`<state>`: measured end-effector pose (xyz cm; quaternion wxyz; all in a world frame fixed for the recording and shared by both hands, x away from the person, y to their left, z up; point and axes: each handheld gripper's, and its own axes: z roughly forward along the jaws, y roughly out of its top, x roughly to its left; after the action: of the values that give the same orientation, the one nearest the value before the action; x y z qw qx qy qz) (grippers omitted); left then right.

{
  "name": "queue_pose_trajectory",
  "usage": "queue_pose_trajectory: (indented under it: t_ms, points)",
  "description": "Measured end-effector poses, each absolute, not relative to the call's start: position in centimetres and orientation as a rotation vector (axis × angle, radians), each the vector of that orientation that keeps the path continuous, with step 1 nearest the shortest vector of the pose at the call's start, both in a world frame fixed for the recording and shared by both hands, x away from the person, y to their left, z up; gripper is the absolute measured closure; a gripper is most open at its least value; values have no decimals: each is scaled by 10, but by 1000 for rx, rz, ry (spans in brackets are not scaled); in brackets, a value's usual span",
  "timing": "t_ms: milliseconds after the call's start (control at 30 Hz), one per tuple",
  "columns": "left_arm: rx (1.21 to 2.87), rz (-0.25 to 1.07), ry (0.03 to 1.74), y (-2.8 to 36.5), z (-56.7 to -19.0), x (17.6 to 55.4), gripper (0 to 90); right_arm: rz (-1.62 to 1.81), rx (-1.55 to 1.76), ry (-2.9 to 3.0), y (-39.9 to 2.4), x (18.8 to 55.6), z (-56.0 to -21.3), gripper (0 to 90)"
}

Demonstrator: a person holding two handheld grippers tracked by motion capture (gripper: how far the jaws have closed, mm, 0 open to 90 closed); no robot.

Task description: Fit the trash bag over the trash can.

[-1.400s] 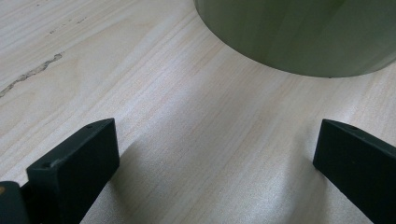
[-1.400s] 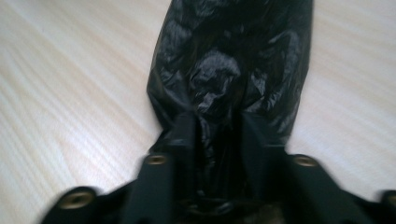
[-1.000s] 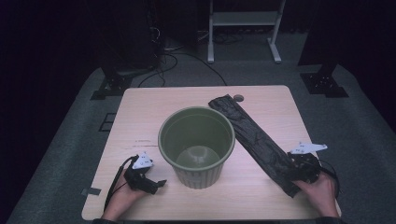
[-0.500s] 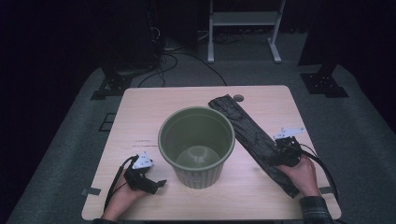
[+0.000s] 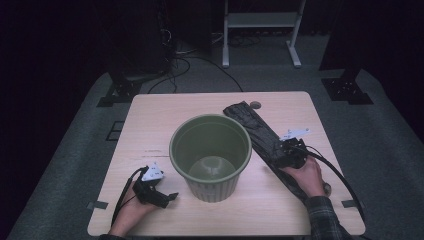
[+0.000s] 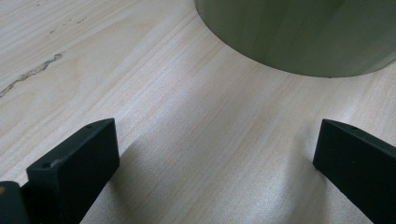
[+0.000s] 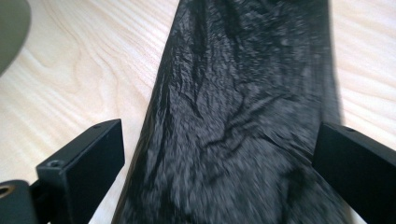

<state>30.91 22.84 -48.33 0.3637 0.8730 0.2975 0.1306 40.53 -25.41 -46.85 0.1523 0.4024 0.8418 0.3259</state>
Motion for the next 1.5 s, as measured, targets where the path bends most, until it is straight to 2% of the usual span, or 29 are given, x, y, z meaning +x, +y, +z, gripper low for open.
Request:
queue_pose_trajectory:
  t_ms: [233, 300, 433, 667, 767, 1067, 1500]
  points:
    - [2246, 336, 766, 228, -483, 309, 0, 906, 1188, 2415, -248, 413, -480, 5]
    - [2246, 336, 766, 228, -483, 309, 0, 909, 1195, 2408, -249, 413, -480, 39]
    - [2247, 336, 765, 228, -483, 309, 0, 942, 1182, 2395, -256, 406, -476, 266]
    - [2247, 336, 766, 228, -483, 309, 0, 986, 1159, 2381, -269, 396, -474, 743]
    - [2246, 336, 766, 228, -483, 309, 0, 988, 1159, 2392, -272, 394, -474, 869]
    - [2246, 336, 766, 228, -483, 309, 0, 943, 1116, 2446, -277, 383, -470, 890]
    - [2246, 336, 766, 228, -483, 309, 0, 994, 948, 2558, -284, 346, -454, 890]
